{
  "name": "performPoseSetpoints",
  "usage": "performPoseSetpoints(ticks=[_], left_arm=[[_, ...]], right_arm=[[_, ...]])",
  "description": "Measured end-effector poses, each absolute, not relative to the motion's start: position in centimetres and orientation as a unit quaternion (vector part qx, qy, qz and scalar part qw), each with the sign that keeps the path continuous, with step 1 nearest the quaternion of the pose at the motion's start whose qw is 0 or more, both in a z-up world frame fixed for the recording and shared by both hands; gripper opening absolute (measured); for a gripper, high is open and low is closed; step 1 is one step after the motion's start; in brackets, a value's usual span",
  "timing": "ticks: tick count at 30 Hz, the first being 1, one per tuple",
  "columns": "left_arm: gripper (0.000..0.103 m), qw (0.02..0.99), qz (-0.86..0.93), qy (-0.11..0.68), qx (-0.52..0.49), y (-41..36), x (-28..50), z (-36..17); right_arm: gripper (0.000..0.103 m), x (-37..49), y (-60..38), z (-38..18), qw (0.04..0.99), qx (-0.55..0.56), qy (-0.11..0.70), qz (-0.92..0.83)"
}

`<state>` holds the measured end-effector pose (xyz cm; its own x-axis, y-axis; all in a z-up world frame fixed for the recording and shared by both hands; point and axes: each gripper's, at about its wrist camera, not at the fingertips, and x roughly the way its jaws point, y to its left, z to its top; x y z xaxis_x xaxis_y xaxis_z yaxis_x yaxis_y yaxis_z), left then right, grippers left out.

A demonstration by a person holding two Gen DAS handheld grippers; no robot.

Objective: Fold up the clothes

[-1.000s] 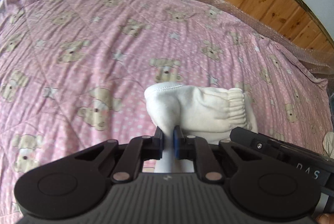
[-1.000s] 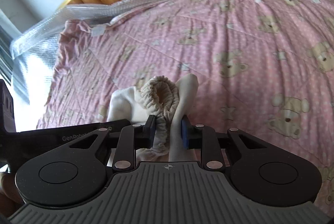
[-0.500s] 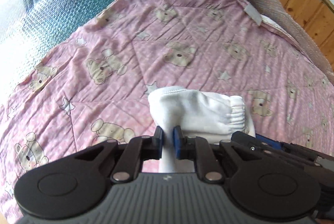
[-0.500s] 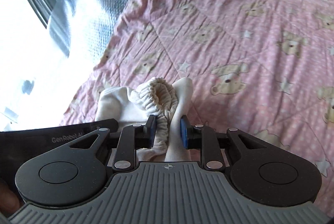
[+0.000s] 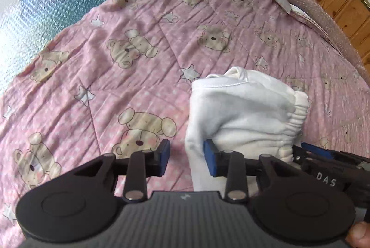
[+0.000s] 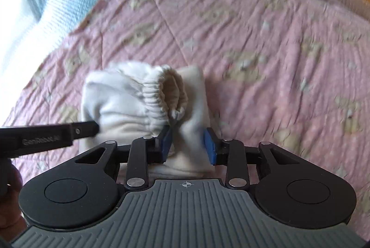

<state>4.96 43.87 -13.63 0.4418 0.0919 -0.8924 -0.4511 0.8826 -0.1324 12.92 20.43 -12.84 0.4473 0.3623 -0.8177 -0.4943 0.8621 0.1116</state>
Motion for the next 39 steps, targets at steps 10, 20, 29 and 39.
performPoseSetpoints(ticks=[10, 20, 29, 39], left_arm=[[0.049, 0.890, -0.025, 0.453, -0.047, 23.3, 8.1, -5.5], [0.059, 0.812, -0.285, 0.507, 0.035, -11.0, 10.2, -4.5], [0.062, 0.796, -0.305, 0.515, 0.094, -24.3, 7.3, -5.6], [0.062, 0.798, -0.265, 0.530, 0.106, -25.9, 6.3, -6.6]], right_arm=[[0.073, 10.7, 0.0, -10.8, 0.875, 0.014, 0.471, 0.110], [0.076, 4.3, -30.7, -11.1, 0.859, 0.097, 0.468, -0.187], [0.081, 4.2, -42.7, -13.4, 0.848, 0.106, 0.460, -0.243], [0.023, 6.7, -45.7, -17.5, 0.855, 0.094, 0.468, -0.203]])
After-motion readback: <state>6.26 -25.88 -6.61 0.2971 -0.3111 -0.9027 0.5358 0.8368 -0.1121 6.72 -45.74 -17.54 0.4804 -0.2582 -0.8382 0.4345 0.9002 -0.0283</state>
